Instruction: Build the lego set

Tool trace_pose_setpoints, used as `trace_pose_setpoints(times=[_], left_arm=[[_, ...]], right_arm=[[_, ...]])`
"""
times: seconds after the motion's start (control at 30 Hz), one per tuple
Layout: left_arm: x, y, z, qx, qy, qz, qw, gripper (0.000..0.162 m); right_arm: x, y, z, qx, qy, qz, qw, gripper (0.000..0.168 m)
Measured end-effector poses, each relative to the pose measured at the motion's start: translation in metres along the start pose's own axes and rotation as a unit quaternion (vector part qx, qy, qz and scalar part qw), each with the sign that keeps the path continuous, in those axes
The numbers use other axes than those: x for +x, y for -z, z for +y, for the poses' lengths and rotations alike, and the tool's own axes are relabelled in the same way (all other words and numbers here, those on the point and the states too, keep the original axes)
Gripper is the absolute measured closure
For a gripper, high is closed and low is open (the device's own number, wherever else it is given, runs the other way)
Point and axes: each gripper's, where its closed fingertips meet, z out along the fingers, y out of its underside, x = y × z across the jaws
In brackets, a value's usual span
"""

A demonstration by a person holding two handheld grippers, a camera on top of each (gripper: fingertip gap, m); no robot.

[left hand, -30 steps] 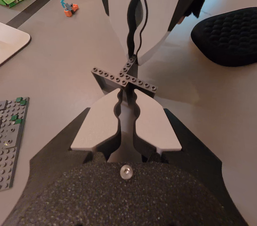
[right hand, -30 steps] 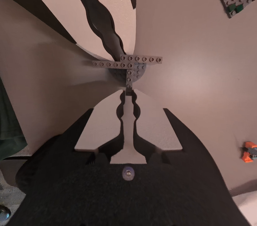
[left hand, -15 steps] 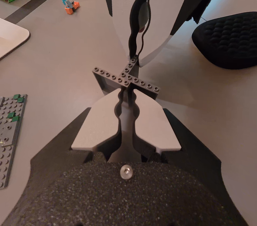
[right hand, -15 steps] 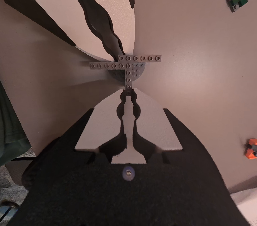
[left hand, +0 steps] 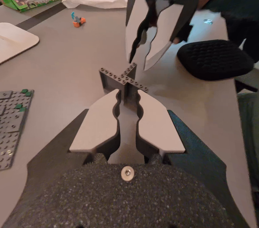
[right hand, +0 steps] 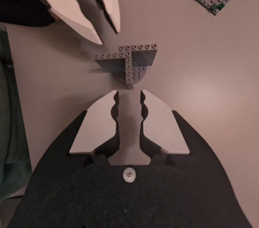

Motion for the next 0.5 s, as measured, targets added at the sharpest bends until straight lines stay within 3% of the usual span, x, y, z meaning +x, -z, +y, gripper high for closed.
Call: trace_pose_setpoints(times=[0.17,0.27,0.5], left_arm=[[0.020,-0.008,-0.001,-0.020,-0.019,0.013,1.000,0.141],[0.027,-0.007,-0.002,-0.028,-0.027,0.013,0.999,0.138],[0.024,0.002,-0.005,-0.019,-0.023,-0.030,0.999,0.132]], right_arm=[[-0.001,-0.021,0.000,0.049,-0.014,0.012,0.999,0.141],[-0.001,-0.027,0.002,0.048,-0.024,0.033,0.998,0.160],[0.010,-0.022,0.007,0.058,-0.131,0.130,0.981,0.161]])
